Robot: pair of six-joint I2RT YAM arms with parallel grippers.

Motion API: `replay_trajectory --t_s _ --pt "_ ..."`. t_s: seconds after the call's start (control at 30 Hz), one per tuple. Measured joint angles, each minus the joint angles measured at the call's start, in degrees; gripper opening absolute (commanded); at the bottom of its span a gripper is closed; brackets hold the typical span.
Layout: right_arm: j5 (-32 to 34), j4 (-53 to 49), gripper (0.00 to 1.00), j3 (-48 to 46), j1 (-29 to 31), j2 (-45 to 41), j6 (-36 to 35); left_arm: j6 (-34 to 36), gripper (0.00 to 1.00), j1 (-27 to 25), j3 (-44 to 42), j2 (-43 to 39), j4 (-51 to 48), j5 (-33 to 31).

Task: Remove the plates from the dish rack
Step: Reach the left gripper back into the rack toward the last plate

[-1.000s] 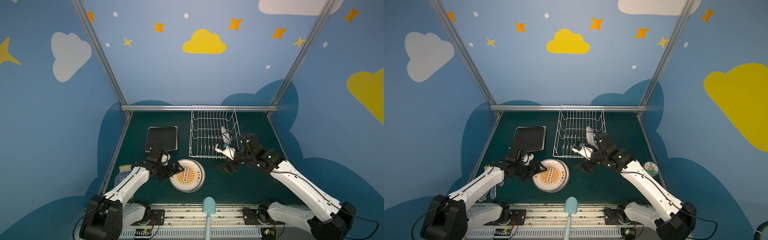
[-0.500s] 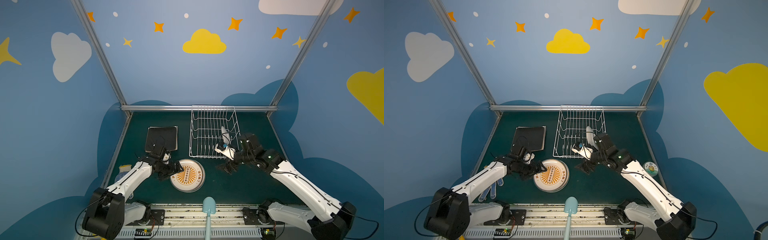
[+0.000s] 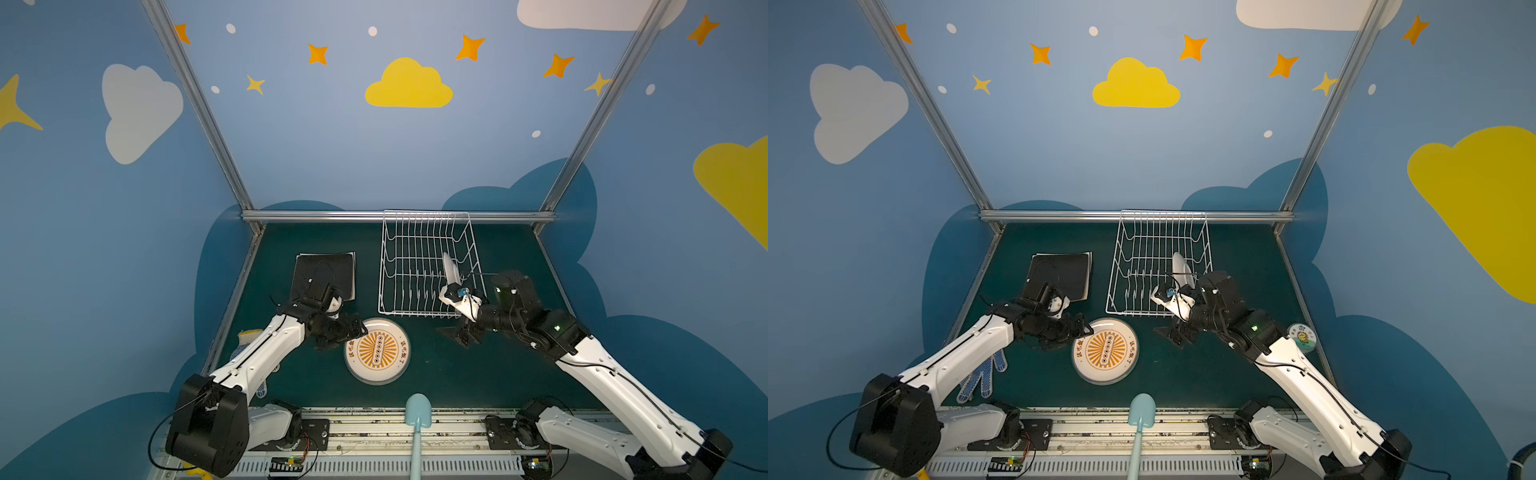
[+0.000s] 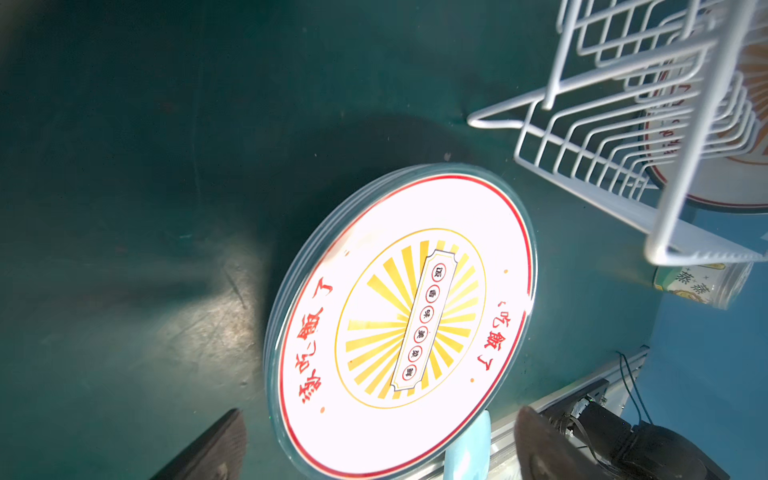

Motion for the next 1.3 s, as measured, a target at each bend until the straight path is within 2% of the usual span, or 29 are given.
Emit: replay_trajectory --t_s 0.43,0.73,1.07,1.3 --pt "17.9 2.5 0.98 -0.9 -3.7 -4.2 10.0 0.7 0.99 -1.7 20.3 0.9 -4.5 -3.4" --pt "23.3 -1.3 0.98 -0.3 -8.7 -3.8 17.9 -2.0 0.99 -7.5 29.8 7.0 -3.2 -2.1" --pt "24.6 -3.8 0.98 -1.6 -13.1 -4.4 26.3 -5.2 0.99 -14.3 36.2 18.6 3.4 0.7" --pt "20.3 -1.7 0.98 -7.5 -14.5 -9.4 28.9 -5.6 0.97 -16.7 47.8 30.4 5.1 2.5"
